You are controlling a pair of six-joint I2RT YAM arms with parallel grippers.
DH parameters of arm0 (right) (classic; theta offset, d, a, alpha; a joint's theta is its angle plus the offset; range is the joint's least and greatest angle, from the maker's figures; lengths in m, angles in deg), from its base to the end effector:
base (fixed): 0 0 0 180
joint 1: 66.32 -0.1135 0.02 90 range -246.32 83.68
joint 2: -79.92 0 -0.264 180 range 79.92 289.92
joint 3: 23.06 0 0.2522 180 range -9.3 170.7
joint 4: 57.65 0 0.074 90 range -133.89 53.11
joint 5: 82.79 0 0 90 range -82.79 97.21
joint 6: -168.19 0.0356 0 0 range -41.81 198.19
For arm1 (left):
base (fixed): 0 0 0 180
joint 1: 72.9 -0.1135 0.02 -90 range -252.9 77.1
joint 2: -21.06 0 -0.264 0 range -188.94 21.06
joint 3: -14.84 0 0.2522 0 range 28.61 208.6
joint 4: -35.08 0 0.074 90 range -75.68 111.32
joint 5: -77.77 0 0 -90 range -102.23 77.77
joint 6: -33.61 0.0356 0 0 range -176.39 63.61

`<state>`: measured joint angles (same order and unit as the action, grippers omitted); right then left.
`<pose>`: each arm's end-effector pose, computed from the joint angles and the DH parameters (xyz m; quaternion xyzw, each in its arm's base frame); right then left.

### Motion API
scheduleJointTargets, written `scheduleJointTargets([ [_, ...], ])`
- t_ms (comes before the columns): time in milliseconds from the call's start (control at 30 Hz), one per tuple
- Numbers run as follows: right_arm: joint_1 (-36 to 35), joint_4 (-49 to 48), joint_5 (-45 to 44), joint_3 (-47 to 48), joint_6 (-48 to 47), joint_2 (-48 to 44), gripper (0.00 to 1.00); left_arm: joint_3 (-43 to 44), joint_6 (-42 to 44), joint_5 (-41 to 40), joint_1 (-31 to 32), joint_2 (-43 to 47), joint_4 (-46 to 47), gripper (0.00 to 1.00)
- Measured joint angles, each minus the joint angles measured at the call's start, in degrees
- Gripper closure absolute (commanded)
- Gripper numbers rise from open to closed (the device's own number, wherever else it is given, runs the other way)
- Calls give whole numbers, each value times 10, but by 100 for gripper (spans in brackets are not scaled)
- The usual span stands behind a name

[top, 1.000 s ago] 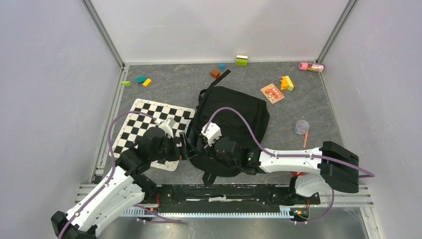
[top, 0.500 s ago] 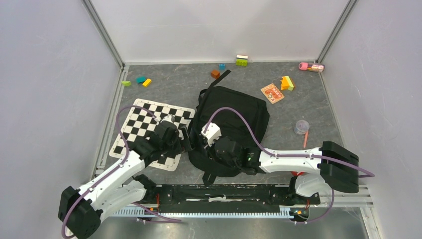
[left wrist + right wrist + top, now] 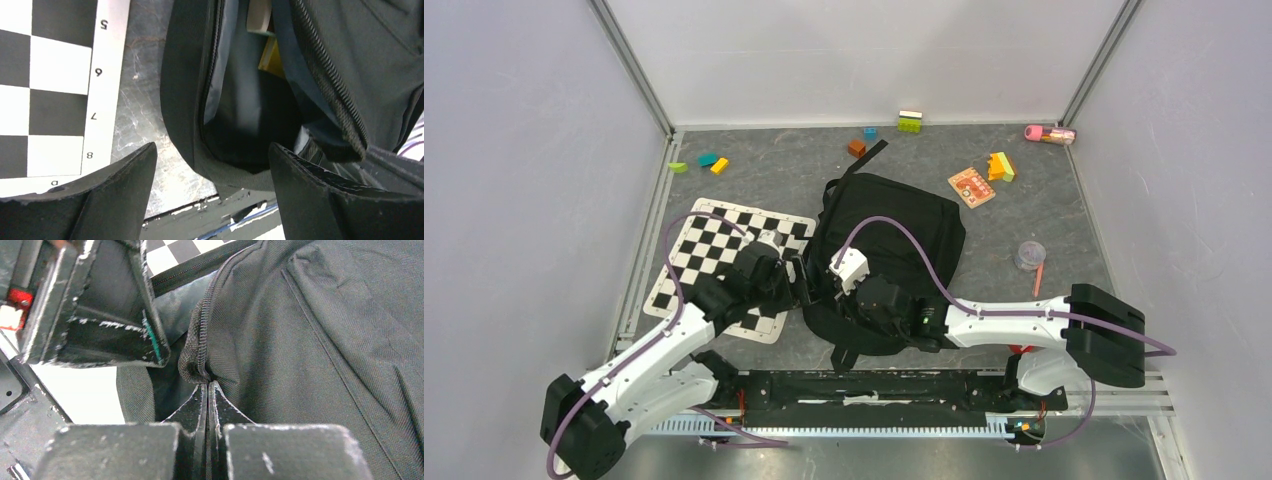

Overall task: Pack the student bag
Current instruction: Zip the student bag at the center of the board.

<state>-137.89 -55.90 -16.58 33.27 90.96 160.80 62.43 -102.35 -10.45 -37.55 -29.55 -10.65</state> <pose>0.1094 0.2830 0.2222 -0.3133 0.7775 0.2169 0.5002 0.1434 -0.1031 0.2219 -0.0811 0.9323 -0.2405 0.2577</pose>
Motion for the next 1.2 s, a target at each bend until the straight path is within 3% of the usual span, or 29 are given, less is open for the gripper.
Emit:
scheduleJointTargets([
  [233, 0, 0, 0, 0, 0, 1, 100, 0, 15, 18, 5, 14, -54, 24],
  [600, 0, -3, 3, 1, -1, 11, 100, -1, 14, 30, 8, 93, -105, 27],
  [767, 0, -4, 44, 15, -14, 41, 99, -2, 14, 45, 8, 115, -118, 26],
  [867, 0, -3, 79, 31, -22, 62, 87, -1, 12, 43, 9, 140, -130, 15],
  [967, 0, 2, 115, 51, -27, 84, 66, 12, 3, 38, 10, 169, -147, 8],
  [1200, 0, 7, 145, 59, -34, 76, 32, 68, -8, 13, 10, 188, -154, 4],
])
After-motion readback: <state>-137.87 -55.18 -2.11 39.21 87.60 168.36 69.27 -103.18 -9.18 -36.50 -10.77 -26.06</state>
